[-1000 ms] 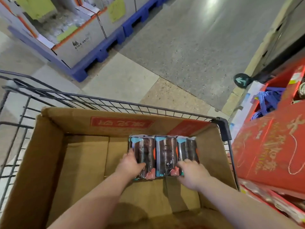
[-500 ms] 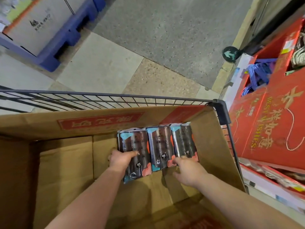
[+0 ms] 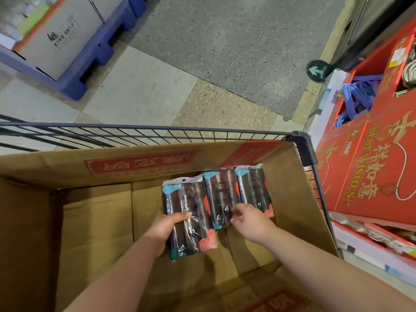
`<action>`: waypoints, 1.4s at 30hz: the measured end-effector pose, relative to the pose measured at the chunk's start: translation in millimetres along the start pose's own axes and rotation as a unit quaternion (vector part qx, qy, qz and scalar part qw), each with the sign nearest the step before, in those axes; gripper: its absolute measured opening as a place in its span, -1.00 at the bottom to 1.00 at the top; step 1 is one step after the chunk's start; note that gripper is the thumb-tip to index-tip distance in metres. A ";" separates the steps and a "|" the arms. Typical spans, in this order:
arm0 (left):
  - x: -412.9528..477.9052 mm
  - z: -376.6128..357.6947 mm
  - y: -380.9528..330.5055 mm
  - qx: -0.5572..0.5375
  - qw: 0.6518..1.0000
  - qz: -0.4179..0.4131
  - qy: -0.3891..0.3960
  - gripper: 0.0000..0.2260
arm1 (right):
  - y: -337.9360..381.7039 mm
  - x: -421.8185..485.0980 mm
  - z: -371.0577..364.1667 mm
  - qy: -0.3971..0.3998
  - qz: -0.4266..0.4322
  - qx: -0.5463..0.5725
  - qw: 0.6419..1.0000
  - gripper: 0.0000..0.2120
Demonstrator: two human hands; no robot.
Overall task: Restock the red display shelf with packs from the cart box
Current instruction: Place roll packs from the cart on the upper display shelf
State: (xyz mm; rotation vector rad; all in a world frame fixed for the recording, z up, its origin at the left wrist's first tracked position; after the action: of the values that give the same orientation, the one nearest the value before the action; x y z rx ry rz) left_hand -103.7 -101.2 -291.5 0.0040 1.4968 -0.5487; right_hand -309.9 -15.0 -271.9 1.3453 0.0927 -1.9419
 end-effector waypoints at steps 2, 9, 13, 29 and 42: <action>-15.2 -3.1 2.7 -0.026 0.999 0.014 0.043 -0.71 | -3.7 -3.5 3.5 -0.009 -0.024 0.078 0.997 -0.61; -53.6 -57.7 -8.4 -0.050 0.978 0.019 0.201 -0.59 | -16.6 -31.8 4.2 0.015 -0.080 0.370 0.925 -0.50; -76.9 -95.9 -26.0 -0.009 0.967 -0.010 0.255 -0.66 | -40.0 -53.9 21.5 -0.052 -0.056 0.470 0.879 -0.49; -199.1 -234.3 -23.0 0.071 0.932 -0.184 0.305 -0.73 | -192.2 -243.2 73.8 -0.339 -0.057 0.516 0.785 -0.47; -391.9 -411.0 147.2 0.176 0.836 -0.255 0.453 -0.71 | -395.1 -490.8 4.7 -0.502 -0.066 0.584 0.635 -0.82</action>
State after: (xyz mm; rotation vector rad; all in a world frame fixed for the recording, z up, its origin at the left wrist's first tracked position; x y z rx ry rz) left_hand -429.0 299.0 -11.8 0.1802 2.3140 -1.3891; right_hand -478.7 527.4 0.6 0.5768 -1.9345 -2.6613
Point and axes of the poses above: each hand's wrist, its own x-axis towards the middle knuckle, its own z-axis out of the back of the hand, y = z × x, the point moved 8 cm from there along x, towards the middle knuckle, and after that the axes turned 6 degrees about -x, right-handed, at the moved point
